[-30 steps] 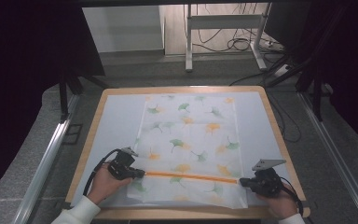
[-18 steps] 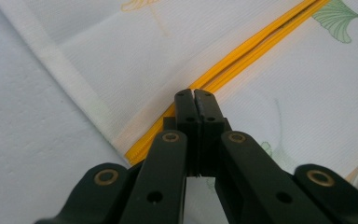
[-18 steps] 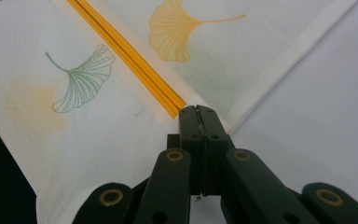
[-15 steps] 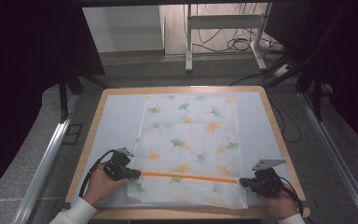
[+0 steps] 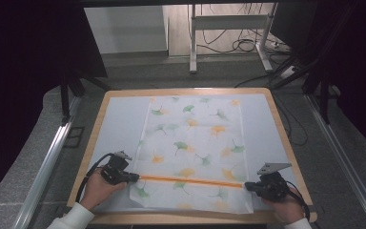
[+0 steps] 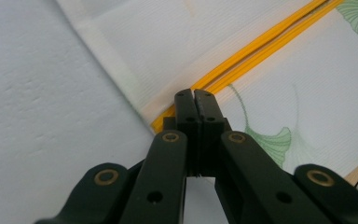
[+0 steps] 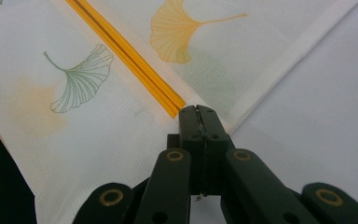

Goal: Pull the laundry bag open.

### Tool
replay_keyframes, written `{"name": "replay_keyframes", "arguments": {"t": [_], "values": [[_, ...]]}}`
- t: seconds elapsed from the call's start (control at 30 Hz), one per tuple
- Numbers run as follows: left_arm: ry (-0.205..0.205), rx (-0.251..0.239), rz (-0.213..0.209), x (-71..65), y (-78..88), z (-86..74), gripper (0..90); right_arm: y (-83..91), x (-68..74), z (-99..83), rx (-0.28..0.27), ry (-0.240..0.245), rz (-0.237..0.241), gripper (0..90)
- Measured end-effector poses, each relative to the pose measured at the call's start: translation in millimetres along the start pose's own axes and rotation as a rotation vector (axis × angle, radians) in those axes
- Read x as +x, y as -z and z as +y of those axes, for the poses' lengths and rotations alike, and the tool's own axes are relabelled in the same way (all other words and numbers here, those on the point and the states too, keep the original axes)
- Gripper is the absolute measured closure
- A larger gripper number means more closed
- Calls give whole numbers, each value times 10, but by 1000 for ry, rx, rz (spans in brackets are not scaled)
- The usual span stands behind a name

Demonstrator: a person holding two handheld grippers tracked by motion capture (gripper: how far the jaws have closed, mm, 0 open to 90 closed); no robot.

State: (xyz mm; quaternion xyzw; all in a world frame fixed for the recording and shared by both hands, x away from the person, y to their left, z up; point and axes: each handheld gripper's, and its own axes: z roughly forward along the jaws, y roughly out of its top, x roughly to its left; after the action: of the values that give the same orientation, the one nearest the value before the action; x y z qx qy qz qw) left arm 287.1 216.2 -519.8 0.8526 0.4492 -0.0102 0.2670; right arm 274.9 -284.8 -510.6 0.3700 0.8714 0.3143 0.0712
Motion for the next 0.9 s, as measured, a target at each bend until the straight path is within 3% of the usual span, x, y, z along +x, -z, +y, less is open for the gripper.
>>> {"name": "replay_keyframes", "arguments": {"t": [0.57, 0.77, 0.9], "values": [[11, -2, 8, 57, 57, -20, 900, -1, 9, 5, 3, 9, -5, 897], [14, -6, 48, 98, 106, -49, 900, -1, 7, 5, 4, 10, -4, 897], [41, -18, 13, 155, 112, -86, 900, -1, 8, 6, 4, 12, -4, 897]]}}
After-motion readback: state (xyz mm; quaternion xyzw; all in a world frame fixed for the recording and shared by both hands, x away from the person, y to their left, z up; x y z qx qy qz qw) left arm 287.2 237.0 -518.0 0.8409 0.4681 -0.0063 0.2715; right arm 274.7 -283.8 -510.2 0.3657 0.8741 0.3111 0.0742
